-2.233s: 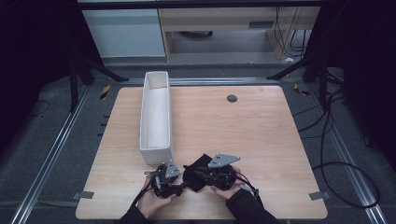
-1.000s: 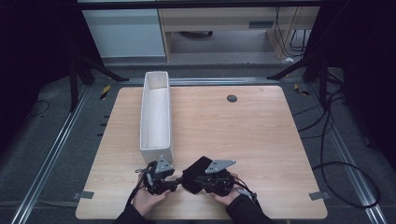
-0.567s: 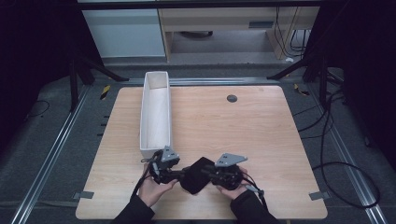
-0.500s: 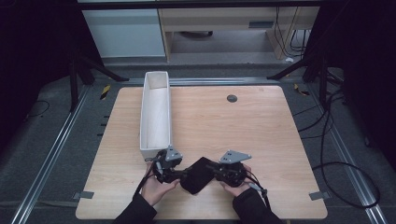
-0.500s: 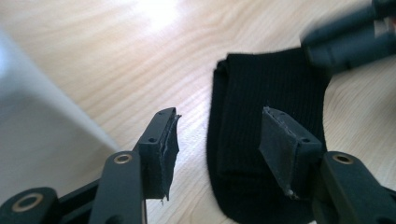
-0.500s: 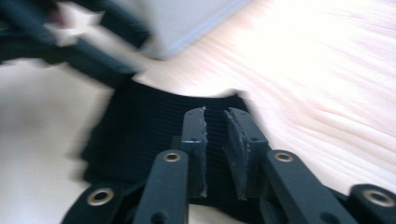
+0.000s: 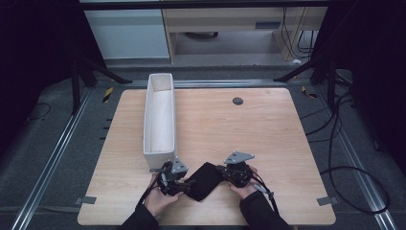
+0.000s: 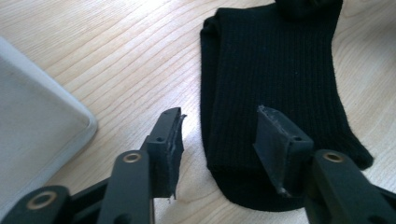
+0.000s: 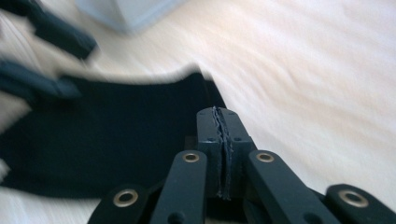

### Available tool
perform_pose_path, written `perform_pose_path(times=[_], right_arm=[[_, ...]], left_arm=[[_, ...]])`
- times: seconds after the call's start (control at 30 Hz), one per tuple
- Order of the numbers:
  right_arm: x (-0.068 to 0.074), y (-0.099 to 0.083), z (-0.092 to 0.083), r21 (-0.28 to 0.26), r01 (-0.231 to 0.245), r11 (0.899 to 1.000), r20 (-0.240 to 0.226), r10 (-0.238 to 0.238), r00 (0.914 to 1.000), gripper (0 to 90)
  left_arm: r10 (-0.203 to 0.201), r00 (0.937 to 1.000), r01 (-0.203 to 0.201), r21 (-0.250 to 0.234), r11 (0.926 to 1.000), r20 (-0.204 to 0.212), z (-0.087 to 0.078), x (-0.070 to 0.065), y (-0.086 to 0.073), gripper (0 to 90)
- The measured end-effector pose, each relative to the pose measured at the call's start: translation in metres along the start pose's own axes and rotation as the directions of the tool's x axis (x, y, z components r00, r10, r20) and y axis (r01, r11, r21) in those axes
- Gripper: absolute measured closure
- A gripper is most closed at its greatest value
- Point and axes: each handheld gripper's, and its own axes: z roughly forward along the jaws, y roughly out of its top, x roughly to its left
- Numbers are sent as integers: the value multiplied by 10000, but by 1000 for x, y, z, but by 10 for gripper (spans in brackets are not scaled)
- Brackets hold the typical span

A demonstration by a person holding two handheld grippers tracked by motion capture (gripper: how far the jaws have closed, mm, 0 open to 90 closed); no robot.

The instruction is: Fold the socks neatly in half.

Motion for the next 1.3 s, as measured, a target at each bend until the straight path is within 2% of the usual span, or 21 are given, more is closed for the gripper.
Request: perform_pose_path(times=[0.1, 0.2, 0.27, 0.37, 0.43, 0.5, 0.53, 0.57, 0.63, 0.7, 0.8, 0.97, 1.07, 1.13, 1.23, 1.27, 1.3], right_arm=[[6, 11, 9, -132, 163, 9998, -182, -165, 9997, 897], [10, 14, 25, 228, 332, 9992, -119, -330, 9994, 897], [10, 12, 34, 417, 312, 9986, -44, -310, 9995, 898], [10, 11, 36, 350, 156, 9993, -15, -156, 9999, 896], [10, 12, 35, 322, 150, 9994, 12, -150, 9999, 865], [7, 12, 29, 51, -15, 10000, -86, 15, 10000, 805], [7, 12, 29, 51, -15, 10000, -86, 15, 10000, 805], [1, 14, 16, -276, -98, 9996, 200, 103, 9997, 738], [-6, 13, 4, -416, -158, 9990, 469, 177, 9987, 714], [-15, 7, -10, -414, -395, 9984, 557, 417, 9976, 678], [-20, -5, -19, -257, -776, 9967, 439, 787, 9959, 628], [-21, -17, -13, 191, -999, 9948, 352, 992, 9944, 579], [-19, -20, -7, 455, -936, 9946, 312, 922, 9953, 580], [-19, -22, -5, 383, -994, 9943, 244, 985, 9948, 605], [-18, -21, -4, 383, -1229, 9917, 139, 1225, 9924, 715], [-18, -21, -4, 383, -1229, 9917, 139, 1225, 9924, 715], [-16, -20, -4, 502, -1170, 9919, 123, 1165, 9931, 779]], left_arm=[[57, 10000, -58, 9, 10000, 37, 1, -1, 0, 532], [104, 9999, -105, 93, 9999, 108, 1, -3, -1, 563], [181, 9998, -182, 86, 9998, 104, 2, -4, -1, 578], [205, 9997, -205, 70, 9998, 96, 2, -5, -1, 582], [225, 9997, -225, 50, 9997, 74, 0, -5, -1, 581], [192, 9997, -192, -5, 9998, 154, -3, -4, 0, 572], [192, 9997, -192, -5, 9998, 154, -3, -4, 0, 562], [181, 9995, -176, -155, 9997, 274, -9, -4, 0, 558], [199, 9994, -193, -221, 9996, 276, -15, -5, 0, 561], [214, 9991, -205, -267, 9994, 353, -18, -6, -1, 573], [314, 9985, -309, -108, 9995, 442, -20, -9, -8, 588], [220, 9980, -225, 75, 9997, 590, -14, -6, -12, 605], [166, 9979, -172, 95, 9998, 626, -13, -6, -13, 611], [211, 9980, -220, 153, 9996, 601, -12, -7, -14, 613], [251, 9979, -261, 157, 9995, 597, -11, -9, -14, 620], [251, 9979, -261, 157, 9995, 597, -11, -9, -14, 622], [280, 9979, -290, 171, 9994, 583, -11, -9, -14, 624]])
